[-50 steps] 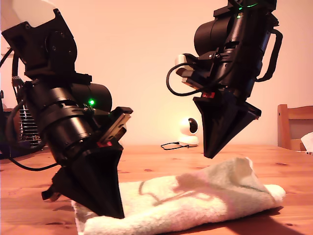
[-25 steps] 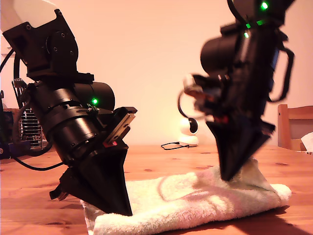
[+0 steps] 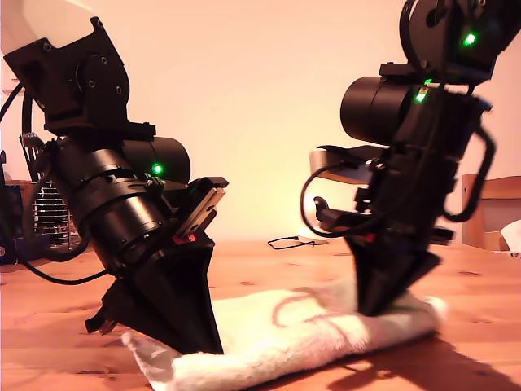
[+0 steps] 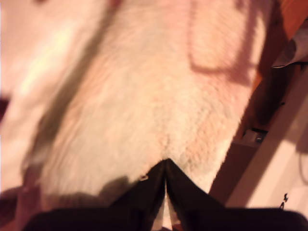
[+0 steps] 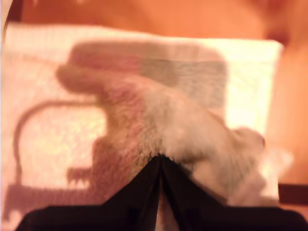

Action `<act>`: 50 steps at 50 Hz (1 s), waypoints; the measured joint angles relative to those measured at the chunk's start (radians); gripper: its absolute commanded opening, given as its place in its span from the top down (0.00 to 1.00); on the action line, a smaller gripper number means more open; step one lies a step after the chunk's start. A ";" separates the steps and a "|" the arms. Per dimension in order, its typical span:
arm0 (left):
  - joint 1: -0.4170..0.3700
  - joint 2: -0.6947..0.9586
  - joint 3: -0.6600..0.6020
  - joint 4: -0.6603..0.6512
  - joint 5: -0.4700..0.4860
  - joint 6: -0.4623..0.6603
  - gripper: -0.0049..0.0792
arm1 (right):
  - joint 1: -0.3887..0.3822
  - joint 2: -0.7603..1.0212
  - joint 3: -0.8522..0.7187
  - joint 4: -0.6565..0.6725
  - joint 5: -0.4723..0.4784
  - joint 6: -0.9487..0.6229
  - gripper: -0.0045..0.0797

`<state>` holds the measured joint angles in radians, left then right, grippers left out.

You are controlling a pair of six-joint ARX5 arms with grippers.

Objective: Fold the tea towel in front of you. After folding it, place it to the right side.

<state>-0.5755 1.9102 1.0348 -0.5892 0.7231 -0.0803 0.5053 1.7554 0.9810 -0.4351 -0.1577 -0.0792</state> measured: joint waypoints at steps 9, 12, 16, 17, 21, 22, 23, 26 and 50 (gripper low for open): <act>-0.005 0.005 -0.001 0.015 0.008 -0.018 0.97 | 0.001 0.050 0.009 0.140 -0.032 0.033 0.96; -0.010 0.005 -0.001 0.022 0.009 -0.023 0.97 | 0.001 0.073 0.019 0.185 -0.058 0.060 0.96; -0.018 0.005 -0.001 0.035 0.008 -0.036 0.97 | 0.004 0.096 0.027 0.234 -0.088 0.108 0.96; -0.020 0.005 -0.001 0.039 0.008 -0.040 0.97 | 0.008 0.100 0.027 0.246 -0.091 0.111 0.96; -0.028 0.005 -0.001 0.057 0.008 -0.054 0.97 | 0.021 0.108 0.028 0.276 -0.095 0.138 0.96; -0.031 0.005 -0.001 0.062 0.008 -0.062 0.97 | 0.023 0.110 0.028 0.282 -0.097 0.138 0.96; -0.033 0.005 -0.002 0.070 0.008 -0.068 0.97 | 0.027 0.113 0.029 0.288 -0.098 0.152 0.96; -0.042 0.005 -0.004 0.095 0.008 -0.080 0.97 | 0.035 0.120 0.034 0.304 -0.100 0.162 0.96; -0.083 0.011 -0.012 0.184 0.029 -0.150 0.97 | 0.063 0.180 0.050 0.473 -0.113 0.180 0.96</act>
<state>-0.6586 1.9217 1.0225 -0.4049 0.7517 -0.2298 0.5682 1.9358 1.0313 0.0383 -0.2707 0.1009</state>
